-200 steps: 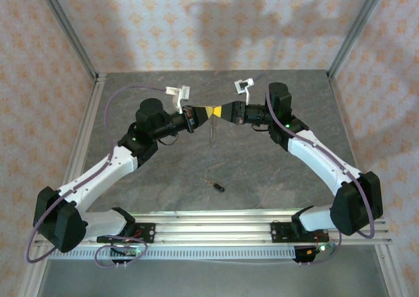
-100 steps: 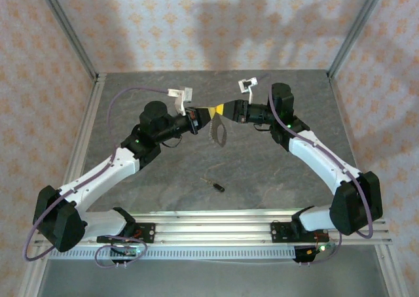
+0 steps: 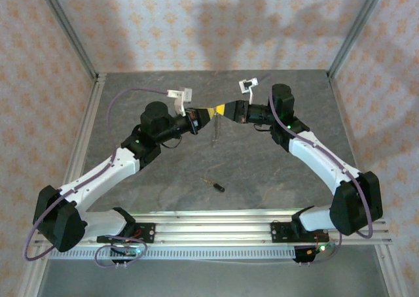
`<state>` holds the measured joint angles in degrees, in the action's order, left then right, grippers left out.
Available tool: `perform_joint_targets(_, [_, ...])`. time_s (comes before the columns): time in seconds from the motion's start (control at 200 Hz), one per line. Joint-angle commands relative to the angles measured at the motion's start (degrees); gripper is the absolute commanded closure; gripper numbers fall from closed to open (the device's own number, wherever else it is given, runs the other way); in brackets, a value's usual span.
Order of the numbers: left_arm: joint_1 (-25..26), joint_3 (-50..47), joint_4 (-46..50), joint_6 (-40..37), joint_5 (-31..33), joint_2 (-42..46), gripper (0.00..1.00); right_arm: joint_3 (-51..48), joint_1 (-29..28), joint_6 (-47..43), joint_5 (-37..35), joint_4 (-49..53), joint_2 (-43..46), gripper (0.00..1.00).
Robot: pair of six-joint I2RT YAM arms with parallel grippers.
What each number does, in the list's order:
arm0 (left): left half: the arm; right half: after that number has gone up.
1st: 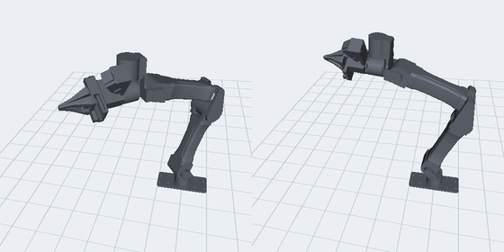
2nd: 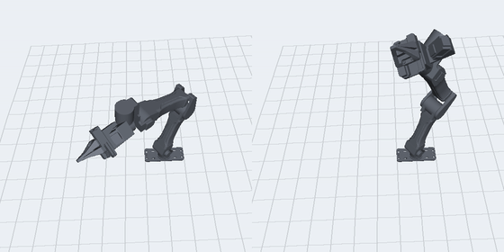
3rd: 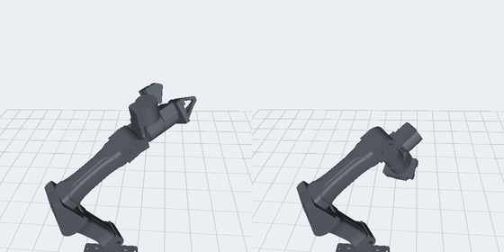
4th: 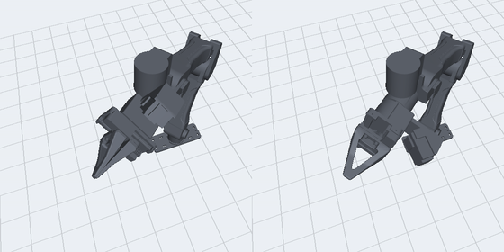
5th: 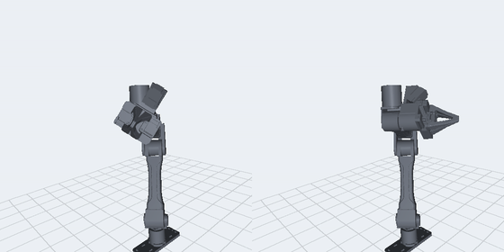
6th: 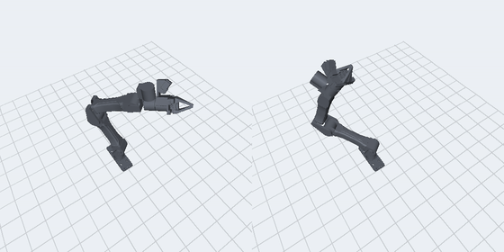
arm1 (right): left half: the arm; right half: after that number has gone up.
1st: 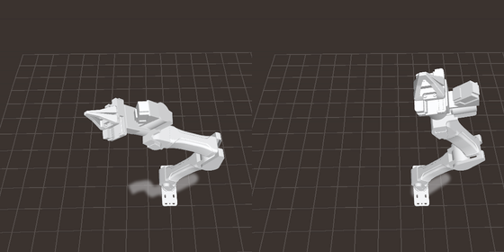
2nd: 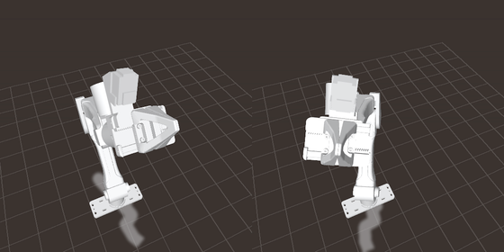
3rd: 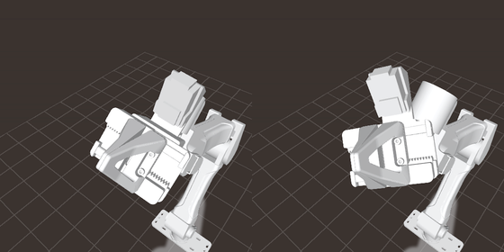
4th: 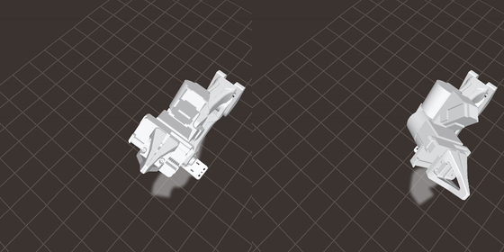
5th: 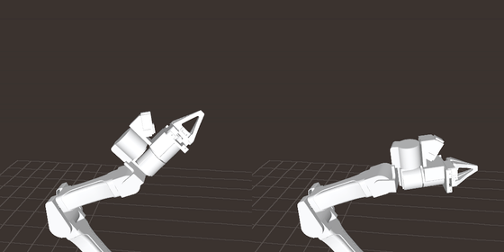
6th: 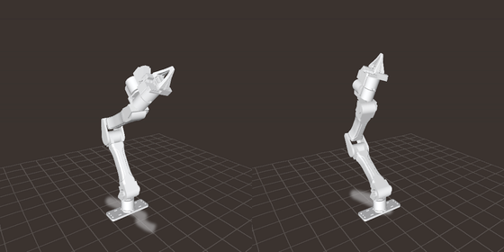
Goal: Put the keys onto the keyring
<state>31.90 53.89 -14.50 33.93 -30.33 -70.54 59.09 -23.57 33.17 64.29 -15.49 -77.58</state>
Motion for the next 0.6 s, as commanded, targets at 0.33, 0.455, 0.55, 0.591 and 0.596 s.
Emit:
perform_joint_targets(0.33, [0.42,4.6,14.72,-0.07,20.59,4.32,0.0,-1.58,0.28,-2.72,-6.57,2.12,5.17,1.0])
perform_joint_targets(0.455, [0.41,5.35,17.94,0.33,28.1,4.67,0.0,-2.45,0.28,-2.05,-8.53,1.53,6.92,1.0])
perform_joint_targets(0.55, [0.44,5.42,19.35,-0.35,32.43,5.27,0.0,-3.17,0.28,-0.42,-9.33,-1.54,7.77,1.0])
perform_joint_targets(0.591, [0.38,5.63,20.33,-0.36,33.86,5.5,0.0,-3.52,0.28,0.49,-9.68,-3.58,8.01,1.0])
perform_joint_targets(0.596, [0.33,5.71,20.49,-0.32,33.98,5.5,0.0,-3.58,0.28,0.58,-9.74,-3.85,8.04,1.0])
